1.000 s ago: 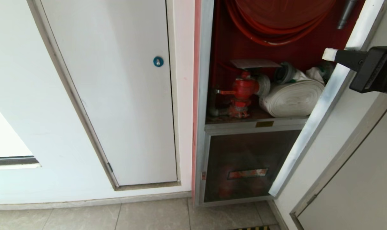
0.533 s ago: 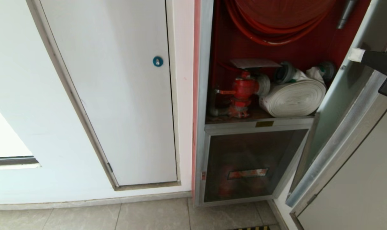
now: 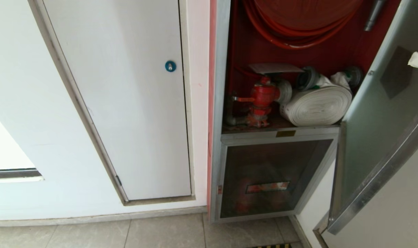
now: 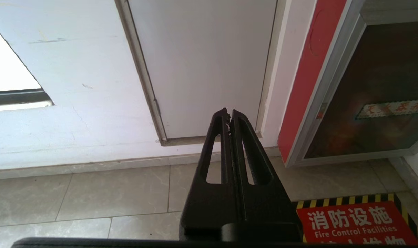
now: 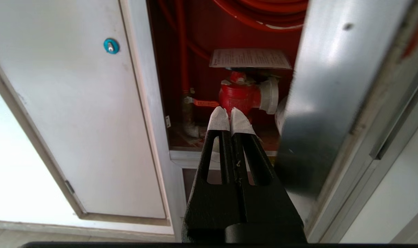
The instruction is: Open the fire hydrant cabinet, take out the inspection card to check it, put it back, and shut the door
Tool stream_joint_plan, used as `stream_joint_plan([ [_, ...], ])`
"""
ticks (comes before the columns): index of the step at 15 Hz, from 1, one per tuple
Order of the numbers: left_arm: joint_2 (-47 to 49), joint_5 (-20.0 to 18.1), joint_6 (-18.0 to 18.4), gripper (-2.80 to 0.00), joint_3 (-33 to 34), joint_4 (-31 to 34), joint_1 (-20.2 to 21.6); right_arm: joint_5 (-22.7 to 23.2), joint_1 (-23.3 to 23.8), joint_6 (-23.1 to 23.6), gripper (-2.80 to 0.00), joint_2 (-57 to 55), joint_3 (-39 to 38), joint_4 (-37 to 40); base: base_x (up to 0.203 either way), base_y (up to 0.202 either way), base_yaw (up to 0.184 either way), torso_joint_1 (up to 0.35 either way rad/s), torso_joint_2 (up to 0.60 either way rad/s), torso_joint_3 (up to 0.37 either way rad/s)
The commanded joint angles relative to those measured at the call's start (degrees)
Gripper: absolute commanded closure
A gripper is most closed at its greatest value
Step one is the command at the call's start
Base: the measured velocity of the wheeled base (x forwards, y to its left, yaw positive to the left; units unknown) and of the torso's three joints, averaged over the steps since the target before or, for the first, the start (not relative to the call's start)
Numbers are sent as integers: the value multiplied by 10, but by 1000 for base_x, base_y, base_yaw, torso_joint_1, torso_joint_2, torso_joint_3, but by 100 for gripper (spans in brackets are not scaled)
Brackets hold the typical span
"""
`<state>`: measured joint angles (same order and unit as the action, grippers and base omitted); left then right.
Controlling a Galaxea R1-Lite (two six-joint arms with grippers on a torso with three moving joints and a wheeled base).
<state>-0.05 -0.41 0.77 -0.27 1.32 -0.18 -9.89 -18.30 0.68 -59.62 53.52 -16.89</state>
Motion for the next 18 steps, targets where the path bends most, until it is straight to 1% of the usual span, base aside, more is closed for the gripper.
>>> stream_joint_plan([
  [1, 0, 0, 0, 0, 0, 0, 0, 0, 10, 0, 0, 20, -10, -1, 0, 0, 0, 0, 0, 0],
  [4, 0, 0, 0, 0, 0, 0, 0, 1, 47, -2, 0, 29, -26, -3, 0, 0, 0, 0, 0, 0],
  [8, 0, 0, 0, 0, 0, 0, 0, 2, 58, -2, 0, 52, -34, -1, 0, 0, 0, 0, 0, 0],
  [10, 0, 0, 0, 0, 0, 0, 0, 3, 77, -2, 0, 58, -39, -1, 0, 0, 0, 0, 0, 0],
  [16, 0, 0, 0, 0, 0, 0, 0, 3, 150, -2, 0, 88, -66, -3, 0, 0, 0, 0, 0, 0],
  [18, 0, -1, 0, 0, 0, 0, 0, 3, 188, -2, 0, 88, -66, -3, 0, 0, 0, 0, 0, 0],
])
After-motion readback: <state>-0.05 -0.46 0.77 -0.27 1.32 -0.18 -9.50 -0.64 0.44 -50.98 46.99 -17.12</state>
